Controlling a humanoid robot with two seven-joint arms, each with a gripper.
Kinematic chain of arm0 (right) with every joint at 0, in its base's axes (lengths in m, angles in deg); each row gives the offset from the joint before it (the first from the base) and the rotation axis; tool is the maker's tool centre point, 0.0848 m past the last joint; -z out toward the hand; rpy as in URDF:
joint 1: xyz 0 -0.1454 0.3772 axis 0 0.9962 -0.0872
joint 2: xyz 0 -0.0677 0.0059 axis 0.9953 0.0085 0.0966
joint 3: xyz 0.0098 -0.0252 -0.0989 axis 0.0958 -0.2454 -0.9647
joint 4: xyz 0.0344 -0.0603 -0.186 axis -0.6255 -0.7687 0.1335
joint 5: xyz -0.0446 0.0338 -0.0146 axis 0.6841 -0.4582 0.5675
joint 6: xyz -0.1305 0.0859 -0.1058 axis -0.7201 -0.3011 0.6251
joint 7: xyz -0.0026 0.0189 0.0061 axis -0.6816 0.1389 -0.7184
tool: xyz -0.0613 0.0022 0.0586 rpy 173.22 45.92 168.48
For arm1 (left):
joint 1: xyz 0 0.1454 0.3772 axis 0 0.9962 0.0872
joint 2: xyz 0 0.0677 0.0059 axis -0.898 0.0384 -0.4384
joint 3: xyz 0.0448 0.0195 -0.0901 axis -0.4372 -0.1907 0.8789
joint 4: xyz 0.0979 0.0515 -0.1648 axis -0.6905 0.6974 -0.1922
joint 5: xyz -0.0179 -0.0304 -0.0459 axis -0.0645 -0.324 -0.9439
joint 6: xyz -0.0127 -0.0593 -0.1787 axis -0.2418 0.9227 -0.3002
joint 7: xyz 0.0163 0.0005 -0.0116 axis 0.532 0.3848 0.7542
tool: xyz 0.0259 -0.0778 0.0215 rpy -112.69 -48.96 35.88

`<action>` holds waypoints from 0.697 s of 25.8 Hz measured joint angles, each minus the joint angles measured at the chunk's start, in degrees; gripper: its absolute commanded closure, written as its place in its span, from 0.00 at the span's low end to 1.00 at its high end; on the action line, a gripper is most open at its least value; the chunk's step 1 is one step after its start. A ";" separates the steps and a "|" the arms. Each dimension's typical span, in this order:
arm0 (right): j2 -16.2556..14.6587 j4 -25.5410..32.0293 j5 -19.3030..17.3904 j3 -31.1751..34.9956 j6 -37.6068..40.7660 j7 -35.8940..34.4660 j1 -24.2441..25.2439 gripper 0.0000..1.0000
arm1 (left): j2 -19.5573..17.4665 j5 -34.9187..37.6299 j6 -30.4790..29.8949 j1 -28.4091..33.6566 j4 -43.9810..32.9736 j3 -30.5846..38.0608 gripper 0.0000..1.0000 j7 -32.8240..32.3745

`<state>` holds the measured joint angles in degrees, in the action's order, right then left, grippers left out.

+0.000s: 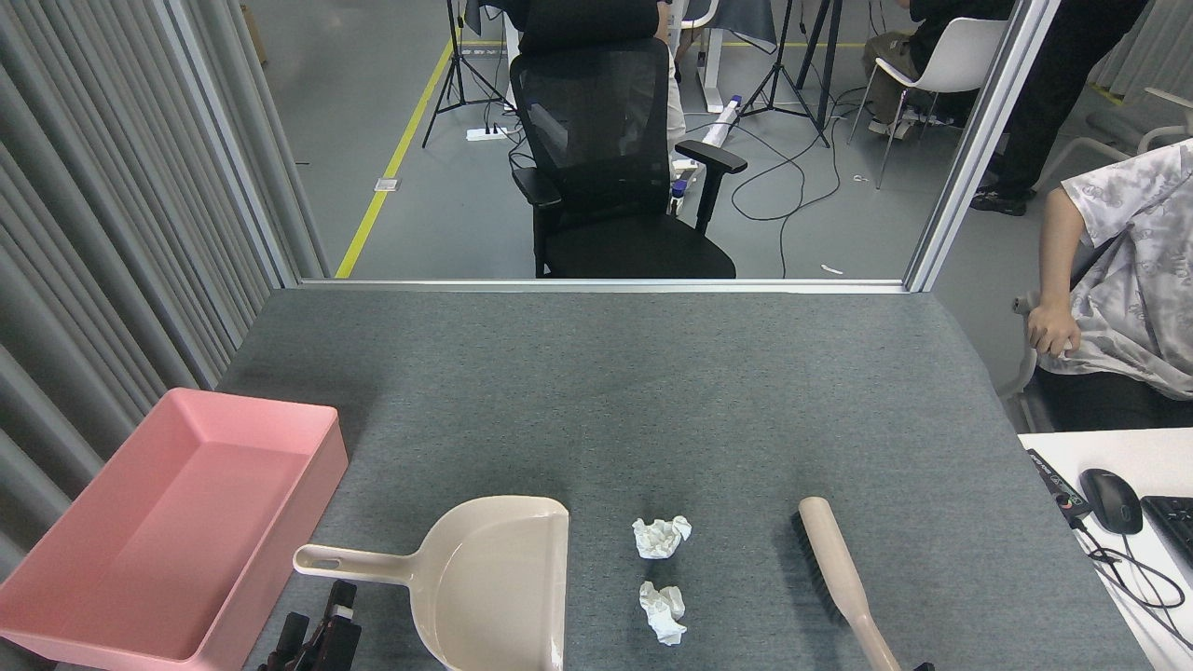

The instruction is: Sweep and dump garbage into bin

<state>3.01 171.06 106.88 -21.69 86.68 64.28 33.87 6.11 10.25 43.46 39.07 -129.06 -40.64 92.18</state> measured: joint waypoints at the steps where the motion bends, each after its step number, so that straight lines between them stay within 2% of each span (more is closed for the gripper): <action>1: -0.01 0.00 0.02 0.00 -0.08 0.00 0.02 0.01 | -0.12 -0.38 -0.29 -0.73 0.76 0.00 0.01 -0.09; 18: -0.02 0.00 0.31 -0.84 -2.31 0.08 0.23 0.01 | -2.51 -0.41 -1.94 -9.90 10.83 -0.07 0.01 -0.51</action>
<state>2.99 171.06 107.20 -22.52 84.37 64.35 34.11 3.60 9.84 41.53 29.16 -118.23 -40.71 91.67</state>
